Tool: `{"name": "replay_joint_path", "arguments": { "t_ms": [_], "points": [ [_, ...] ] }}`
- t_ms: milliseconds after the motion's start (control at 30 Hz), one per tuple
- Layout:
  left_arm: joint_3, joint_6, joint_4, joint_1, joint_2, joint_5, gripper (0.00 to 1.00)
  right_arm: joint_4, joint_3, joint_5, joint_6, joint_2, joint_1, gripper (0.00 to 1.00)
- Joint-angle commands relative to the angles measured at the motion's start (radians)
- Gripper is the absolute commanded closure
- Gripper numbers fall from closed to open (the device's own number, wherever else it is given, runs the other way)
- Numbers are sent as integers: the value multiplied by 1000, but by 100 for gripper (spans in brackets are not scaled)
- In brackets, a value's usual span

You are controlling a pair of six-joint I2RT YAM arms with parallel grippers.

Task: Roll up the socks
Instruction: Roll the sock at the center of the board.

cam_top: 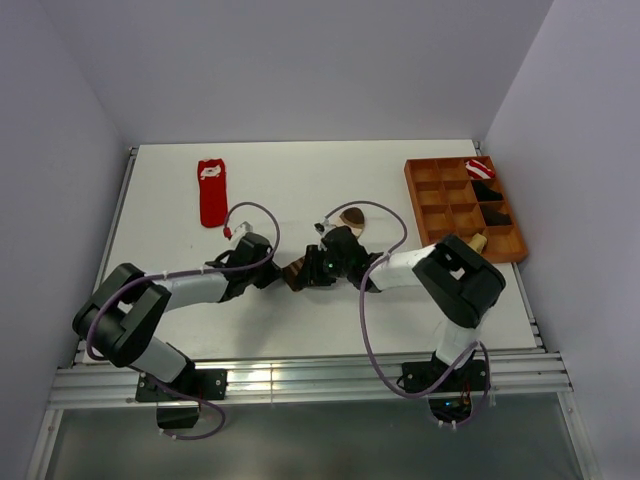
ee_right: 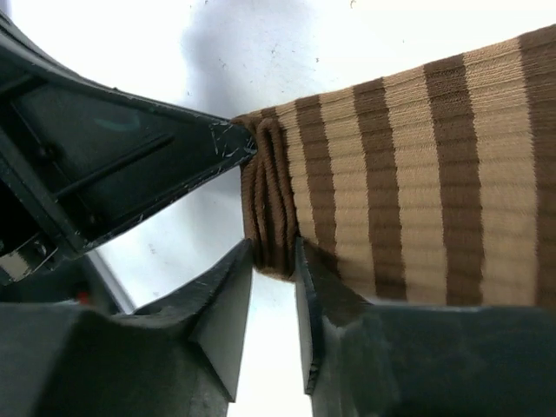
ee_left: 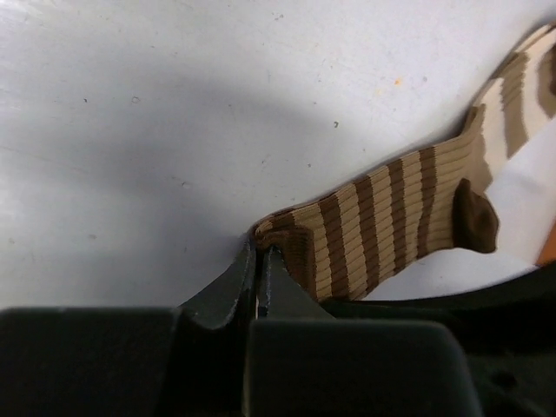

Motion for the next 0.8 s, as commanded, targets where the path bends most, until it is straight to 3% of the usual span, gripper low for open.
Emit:
{"name": "replay_joint_path", "arguments": {
  "t_ms": [0,133,300,600,767],
  "points": [
    [71,71,-280,-22,22,-84,100,-135,31,171,-122,-101,36,62],
    [158,99,-364,-40,36,-99,100,-177,28,346,-243,-205,93,59],
    [211,126,-412,-50,65,-98,100,-106,-16,562,-374,-269,206,59],
    [278,148,-477,-50,94,-87,100,67,-90,780,-532,-211,386,57],
    [290,145,-486,-51,101,-76,99,95,-45,874,-583,-144,449,55]
  ]
}}
